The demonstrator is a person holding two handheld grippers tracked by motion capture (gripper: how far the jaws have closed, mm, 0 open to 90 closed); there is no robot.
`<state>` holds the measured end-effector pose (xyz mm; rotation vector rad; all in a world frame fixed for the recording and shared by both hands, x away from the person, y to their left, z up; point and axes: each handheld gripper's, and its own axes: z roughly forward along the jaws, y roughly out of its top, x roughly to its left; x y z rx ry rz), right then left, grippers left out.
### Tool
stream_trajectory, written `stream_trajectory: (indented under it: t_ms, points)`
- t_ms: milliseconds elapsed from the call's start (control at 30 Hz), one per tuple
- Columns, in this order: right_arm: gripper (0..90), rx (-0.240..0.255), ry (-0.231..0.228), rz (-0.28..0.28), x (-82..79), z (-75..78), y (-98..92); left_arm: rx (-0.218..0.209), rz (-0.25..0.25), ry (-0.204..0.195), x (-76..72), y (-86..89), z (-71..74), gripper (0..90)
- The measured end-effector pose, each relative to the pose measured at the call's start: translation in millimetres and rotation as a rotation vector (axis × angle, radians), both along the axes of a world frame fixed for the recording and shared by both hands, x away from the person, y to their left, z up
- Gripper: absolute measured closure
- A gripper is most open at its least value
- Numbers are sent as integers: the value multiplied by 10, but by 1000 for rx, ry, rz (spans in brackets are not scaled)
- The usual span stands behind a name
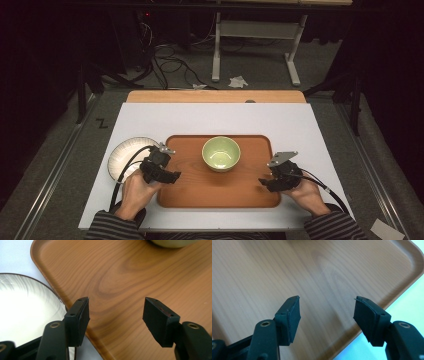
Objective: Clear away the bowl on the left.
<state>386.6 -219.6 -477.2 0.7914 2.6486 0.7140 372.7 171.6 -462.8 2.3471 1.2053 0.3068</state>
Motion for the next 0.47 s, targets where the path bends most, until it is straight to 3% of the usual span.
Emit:
stream_trajectory:
  t_ms: [367, 467]
  points:
    - [433, 9, 7, 23, -12, 3, 8, -15, 5, -9, 10, -8, 5, 359]
    - [437, 5, 14, 30, -19, -6, 14, -29, 14, -39, 68, 0, 75, 360]
